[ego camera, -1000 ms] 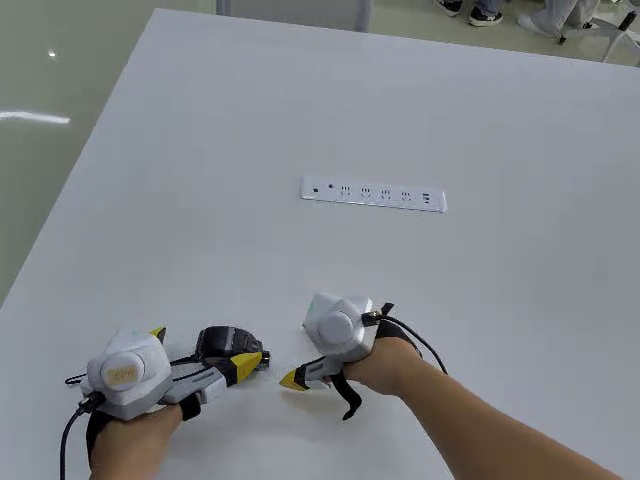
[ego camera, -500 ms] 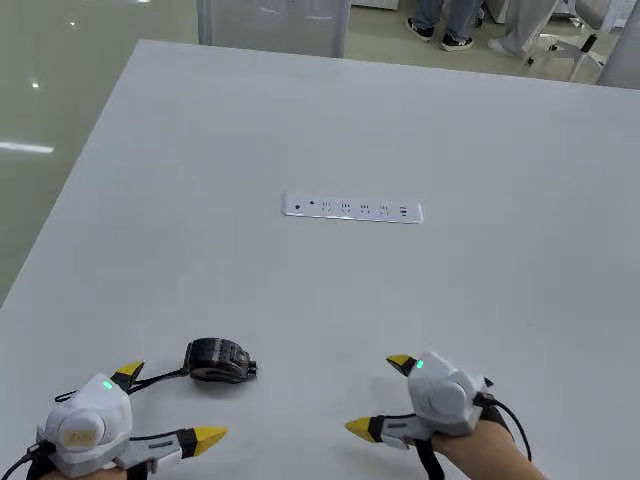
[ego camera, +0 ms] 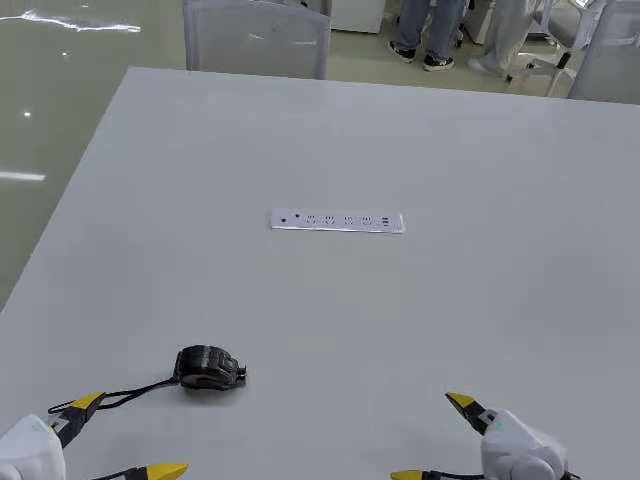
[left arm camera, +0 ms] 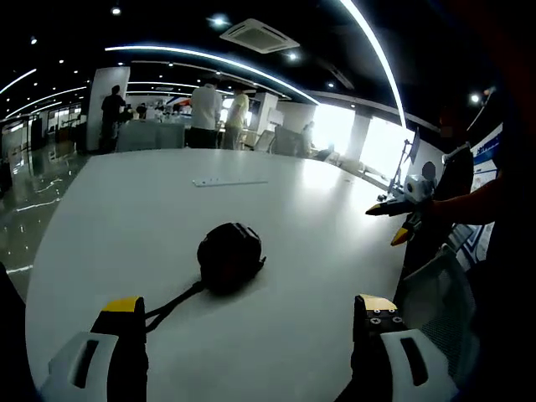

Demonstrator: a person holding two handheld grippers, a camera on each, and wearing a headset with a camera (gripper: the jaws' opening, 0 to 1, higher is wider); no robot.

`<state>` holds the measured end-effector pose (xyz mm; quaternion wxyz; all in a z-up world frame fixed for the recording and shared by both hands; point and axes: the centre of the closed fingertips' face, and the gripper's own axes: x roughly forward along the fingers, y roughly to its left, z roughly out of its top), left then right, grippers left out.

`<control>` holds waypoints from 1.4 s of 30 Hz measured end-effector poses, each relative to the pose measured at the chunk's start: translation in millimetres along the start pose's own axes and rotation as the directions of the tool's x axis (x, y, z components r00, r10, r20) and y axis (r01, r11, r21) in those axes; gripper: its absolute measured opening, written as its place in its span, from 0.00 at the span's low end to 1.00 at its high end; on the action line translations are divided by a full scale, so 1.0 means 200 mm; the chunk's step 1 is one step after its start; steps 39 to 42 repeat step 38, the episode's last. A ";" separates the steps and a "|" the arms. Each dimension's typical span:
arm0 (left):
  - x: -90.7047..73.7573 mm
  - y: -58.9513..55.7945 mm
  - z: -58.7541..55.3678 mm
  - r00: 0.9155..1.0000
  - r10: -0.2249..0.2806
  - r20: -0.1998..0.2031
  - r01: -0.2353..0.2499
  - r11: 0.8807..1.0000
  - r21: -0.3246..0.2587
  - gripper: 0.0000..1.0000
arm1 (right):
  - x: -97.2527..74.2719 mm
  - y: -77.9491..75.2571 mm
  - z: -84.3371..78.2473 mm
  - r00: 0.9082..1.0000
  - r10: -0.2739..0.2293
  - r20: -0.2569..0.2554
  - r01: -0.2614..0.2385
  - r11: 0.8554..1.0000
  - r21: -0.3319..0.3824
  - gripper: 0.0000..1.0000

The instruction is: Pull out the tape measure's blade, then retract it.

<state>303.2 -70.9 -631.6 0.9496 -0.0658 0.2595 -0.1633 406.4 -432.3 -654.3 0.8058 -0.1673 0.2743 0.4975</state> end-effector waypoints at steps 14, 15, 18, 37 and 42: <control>-0.09 0.00 -0.13 1.000 0.021 0.000 -0.021 1.000 -0.011 1.00 | -0.24 -0.05 -0.15 0.996 -0.085 0.035 0.081 0.992 0.101 1.00; -0.10 0.00 -0.14 1.000 0.021 -0.001 -0.021 1.000 -0.010 1.00 | -0.25 -0.04 -0.14 0.996 -0.084 0.030 0.081 0.993 0.091 1.00; -0.12 0.01 -0.15 1.000 0.031 -0.001 -0.031 0.999 -0.015 1.00 | -0.26 -0.05 -0.13 0.996 -0.084 0.027 0.082 0.994 0.067 1.00; -0.14 0.06 -0.08 0.998 0.057 0.035 -0.055 0.997 -0.055 1.00 | -0.27 -0.04 -0.13 0.993 -0.111 0.045 0.107 0.991 0.083 1.00; -0.14 0.06 -0.08 0.998 0.058 0.034 -0.056 0.997 -0.055 1.00 | -0.27 -0.04 -0.13 0.993 -0.113 0.045 0.109 0.990 0.086 1.00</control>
